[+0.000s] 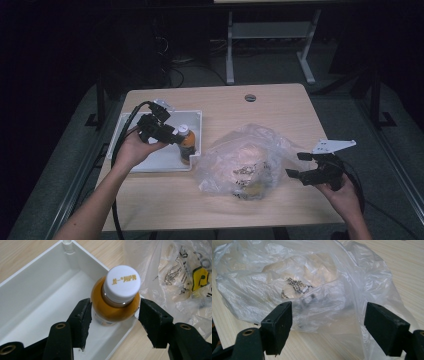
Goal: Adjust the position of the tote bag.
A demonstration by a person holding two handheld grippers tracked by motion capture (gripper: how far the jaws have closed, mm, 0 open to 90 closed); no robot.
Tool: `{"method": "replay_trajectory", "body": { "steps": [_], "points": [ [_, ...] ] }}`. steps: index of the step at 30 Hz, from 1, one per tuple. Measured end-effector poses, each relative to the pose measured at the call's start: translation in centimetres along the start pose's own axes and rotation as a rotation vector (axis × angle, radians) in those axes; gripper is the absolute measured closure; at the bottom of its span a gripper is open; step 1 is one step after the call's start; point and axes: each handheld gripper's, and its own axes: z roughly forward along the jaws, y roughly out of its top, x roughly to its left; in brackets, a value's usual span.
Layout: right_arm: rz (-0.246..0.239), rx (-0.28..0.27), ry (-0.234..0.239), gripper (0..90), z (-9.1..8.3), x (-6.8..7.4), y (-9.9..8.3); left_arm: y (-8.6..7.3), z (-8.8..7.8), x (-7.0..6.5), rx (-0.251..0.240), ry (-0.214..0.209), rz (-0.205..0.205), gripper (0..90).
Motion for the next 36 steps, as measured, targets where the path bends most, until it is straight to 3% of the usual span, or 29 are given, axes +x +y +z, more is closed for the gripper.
{"method": "replay_trajectory", "body": {
  "steps": [36],
  "points": [
    [0.0,0.0,-0.005,22.1,0.0,0.1,0.1,-4.8,0.9,1.2,-0.02,-0.028,-0.057,42.0]
  ]
}}
